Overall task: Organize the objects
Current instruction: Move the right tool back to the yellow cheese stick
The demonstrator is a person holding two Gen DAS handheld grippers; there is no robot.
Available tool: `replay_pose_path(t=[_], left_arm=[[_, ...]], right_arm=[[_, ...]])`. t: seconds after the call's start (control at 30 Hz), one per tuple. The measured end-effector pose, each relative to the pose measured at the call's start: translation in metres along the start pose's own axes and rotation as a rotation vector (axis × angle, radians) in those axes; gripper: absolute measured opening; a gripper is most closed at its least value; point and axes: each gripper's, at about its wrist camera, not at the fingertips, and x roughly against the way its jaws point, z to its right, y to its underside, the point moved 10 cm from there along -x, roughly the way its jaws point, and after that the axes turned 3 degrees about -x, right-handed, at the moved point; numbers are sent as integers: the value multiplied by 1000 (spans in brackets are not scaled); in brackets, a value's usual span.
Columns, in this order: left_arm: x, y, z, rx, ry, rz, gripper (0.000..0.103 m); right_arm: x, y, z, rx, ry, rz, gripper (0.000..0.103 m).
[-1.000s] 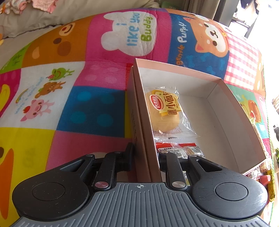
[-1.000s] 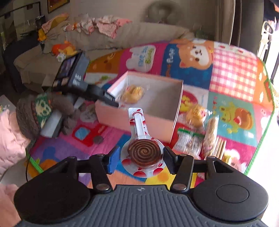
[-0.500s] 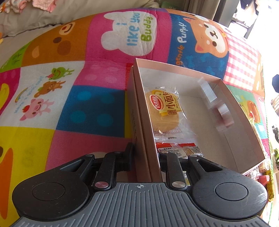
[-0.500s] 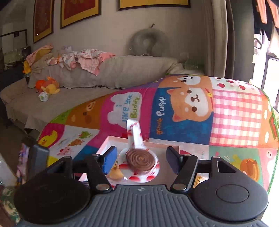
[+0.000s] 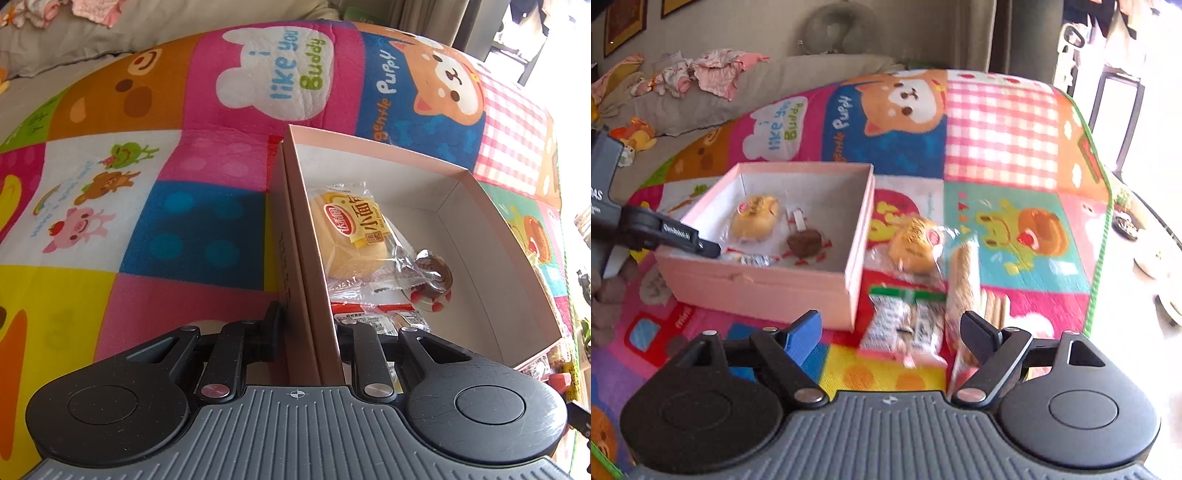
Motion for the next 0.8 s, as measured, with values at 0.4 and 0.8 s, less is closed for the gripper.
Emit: replay_pose_path(t=[0.4,0.8], left_arm=[[2,2,2,-16,-17,-9,21],[3,3,2,-13,-20,-11,20]], right_arm=[[-8,43,31,-140,69,-40,91],[-7,27,90,-245,190,30,91]])
